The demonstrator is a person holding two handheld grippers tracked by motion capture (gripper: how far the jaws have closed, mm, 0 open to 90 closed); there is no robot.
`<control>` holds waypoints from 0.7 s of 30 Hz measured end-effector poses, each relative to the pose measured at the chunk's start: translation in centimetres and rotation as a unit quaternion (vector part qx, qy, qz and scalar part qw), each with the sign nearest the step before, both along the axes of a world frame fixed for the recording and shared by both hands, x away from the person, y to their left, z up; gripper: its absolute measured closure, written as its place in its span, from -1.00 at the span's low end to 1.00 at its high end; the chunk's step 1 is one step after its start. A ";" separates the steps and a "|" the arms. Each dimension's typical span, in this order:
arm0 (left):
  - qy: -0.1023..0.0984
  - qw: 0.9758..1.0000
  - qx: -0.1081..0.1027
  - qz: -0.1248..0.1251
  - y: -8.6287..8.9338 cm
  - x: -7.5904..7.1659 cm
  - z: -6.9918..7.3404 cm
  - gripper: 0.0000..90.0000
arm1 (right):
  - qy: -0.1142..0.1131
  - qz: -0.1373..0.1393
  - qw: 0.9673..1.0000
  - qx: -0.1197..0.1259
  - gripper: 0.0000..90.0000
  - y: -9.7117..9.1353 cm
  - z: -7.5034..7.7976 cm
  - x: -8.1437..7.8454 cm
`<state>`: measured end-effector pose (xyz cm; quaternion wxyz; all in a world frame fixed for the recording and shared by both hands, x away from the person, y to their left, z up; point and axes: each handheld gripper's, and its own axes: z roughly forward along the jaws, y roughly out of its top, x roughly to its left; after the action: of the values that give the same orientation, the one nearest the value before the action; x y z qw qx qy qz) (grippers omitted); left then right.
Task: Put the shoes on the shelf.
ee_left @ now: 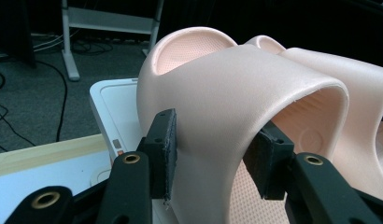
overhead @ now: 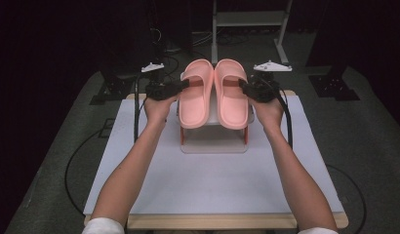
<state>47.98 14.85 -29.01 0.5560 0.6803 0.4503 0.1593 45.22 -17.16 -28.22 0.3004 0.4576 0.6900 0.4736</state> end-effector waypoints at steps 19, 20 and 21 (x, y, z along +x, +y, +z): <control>0.017 1.000 0.002 0.007 -0.9 1.7 -0.8 0.20 | 0.019 -0.010 1.000 0.005 0.36 0.3 -1.1 2.0; 0.018 1.000 0.002 0.007 -0.9 1.7 -0.9 0.20 | 0.020 -0.012 1.000 0.005 0.36 0.3 -1.2 2.1; 0.018 1.000 0.002 0.007 -0.9 1.8 -0.9 0.20 | 0.021 -0.012 1.000 0.007 0.36 0.3 -1.2 2.2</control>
<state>49.78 13.92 -29.91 0.5455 0.6808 0.4645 0.1522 47.43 -16.83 -29.46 0.2880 0.4778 0.6874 0.4651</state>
